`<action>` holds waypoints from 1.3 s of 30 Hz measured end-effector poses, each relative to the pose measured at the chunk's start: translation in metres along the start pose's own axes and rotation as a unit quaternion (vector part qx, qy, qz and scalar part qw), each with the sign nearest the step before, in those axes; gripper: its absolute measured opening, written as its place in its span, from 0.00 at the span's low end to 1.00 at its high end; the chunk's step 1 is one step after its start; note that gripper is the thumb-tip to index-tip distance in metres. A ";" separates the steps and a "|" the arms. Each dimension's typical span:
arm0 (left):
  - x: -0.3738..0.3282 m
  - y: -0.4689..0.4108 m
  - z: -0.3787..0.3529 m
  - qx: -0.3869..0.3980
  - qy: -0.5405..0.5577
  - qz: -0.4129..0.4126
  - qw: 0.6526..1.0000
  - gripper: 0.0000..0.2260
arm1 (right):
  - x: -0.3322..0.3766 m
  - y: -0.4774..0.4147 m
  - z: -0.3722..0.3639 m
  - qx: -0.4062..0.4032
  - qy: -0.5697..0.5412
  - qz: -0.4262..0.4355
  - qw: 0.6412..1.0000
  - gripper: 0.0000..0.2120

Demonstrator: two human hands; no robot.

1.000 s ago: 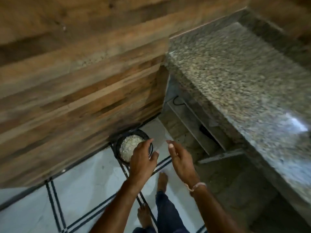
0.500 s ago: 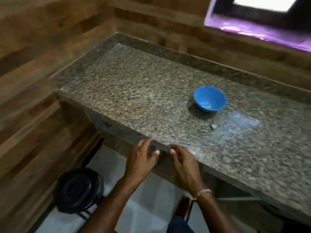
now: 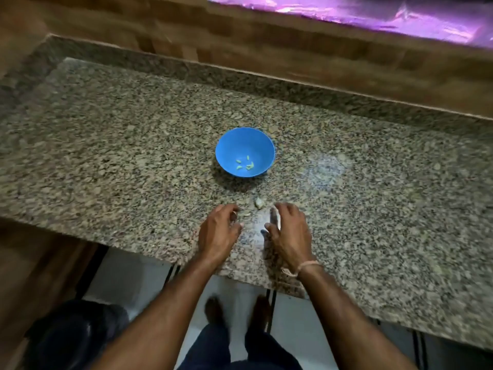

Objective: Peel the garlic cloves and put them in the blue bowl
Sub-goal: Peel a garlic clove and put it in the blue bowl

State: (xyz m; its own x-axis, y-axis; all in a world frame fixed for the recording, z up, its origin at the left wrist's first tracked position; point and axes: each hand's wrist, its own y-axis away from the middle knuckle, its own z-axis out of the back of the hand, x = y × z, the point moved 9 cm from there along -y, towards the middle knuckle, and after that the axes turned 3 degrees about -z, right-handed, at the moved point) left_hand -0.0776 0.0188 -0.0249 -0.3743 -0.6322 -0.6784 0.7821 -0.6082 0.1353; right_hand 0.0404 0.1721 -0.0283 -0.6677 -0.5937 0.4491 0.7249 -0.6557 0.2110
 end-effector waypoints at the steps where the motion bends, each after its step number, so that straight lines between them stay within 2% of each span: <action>1: -0.003 -0.008 -0.006 0.007 -0.003 -0.012 1.000 0.16 | 0.000 -0.008 0.000 0.010 0.013 -0.009 1.000 0.29; 6: -0.012 -0.035 -0.024 0.016 -0.056 -0.051 0.997 0.07 | 0.006 -0.040 0.000 0.037 0.062 -0.025 0.997 0.37; 9: -0.016 -0.036 -0.021 0.005 -0.056 -0.054 0.997 0.08 | 0.004 -0.049 -0.003 0.046 0.069 -0.046 0.996 0.41; 15: -0.045 -0.057 0.031 -0.111 -0.018 -0.059 0.992 0.02 | 0.004 -0.052 -0.006 0.033 0.072 -0.064 0.995 0.44; 17: -0.059 -0.080 0.046 -0.143 -0.032 -0.082 0.986 0.03 | 0.004 -0.052 -0.007 0.033 0.073 -0.071 0.994 0.44; 21: -0.066 -0.122 0.051 -0.121 -0.083 -0.104 0.984 0.09 | 0.002 -0.051 -0.007 0.032 0.057 -0.079 0.995 0.44; 24: -0.078 -0.107 0.049 -0.138 -0.070 -0.166 0.974 0.10 | 0.001 -0.051 -0.005 0.021 0.049 -0.080 0.995 0.43; 26: -0.079 -0.081 0.023 -0.083 -0.036 -0.218 0.972 0.09 | 0.000 -0.051 -0.004 0.015 0.048 -0.079 0.996 0.43; 29: -0.056 -0.056 -0.034 0.048 -0.046 -0.214 0.975 0.15 | -0.003 -0.051 -0.006 0.007 0.043 -0.071 0.997 0.42; 31: -0.048 -0.058 -0.048 0.057 -0.046 -0.214 0.974 0.12 | -0.005 -0.049 -0.007 0.005 0.032 -0.059 0.998 0.43; 34: -0.043 -0.067 -0.044 0.036 0.041 -0.143 0.988 0.10 | -0.009 -0.049 -0.006 0.021 0.030 -0.034 0.999 0.43; 36: -0.026 -0.067 -0.047 0.036 0.186 -0.014 0.982 0.08 | -0.016 -0.048 -0.005 0.030 0.002 -0.024 0.999 0.39; 37: -0.019 -0.063 -0.052 0.049 0.283 0.064 0.956 0.08 | -0.020 -0.047 -0.002 0.024 -0.051 -0.018 0.998 0.36; 38: -0.016 -0.056 -0.061 0.069 0.390 0.138 0.908 0.08 | -0.025 -0.045 0.002 0.018 -0.143 -0.018 0.989 0.32; 39: -0.018 -0.048 -0.069 0.090 0.488 0.196 0.846 0.08 | -0.029 -0.042 0.005 0.013 -0.255 -0.025 0.966 0.28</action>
State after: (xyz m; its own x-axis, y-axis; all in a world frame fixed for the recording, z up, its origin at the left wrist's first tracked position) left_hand -0.0736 0.0927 -0.0690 0.5541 -0.1584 -0.8173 0.6292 -0.5632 0.5357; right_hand 0.0301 0.2194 -0.0455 -0.5368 -0.2493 0.8060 0.7017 -0.6624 0.2624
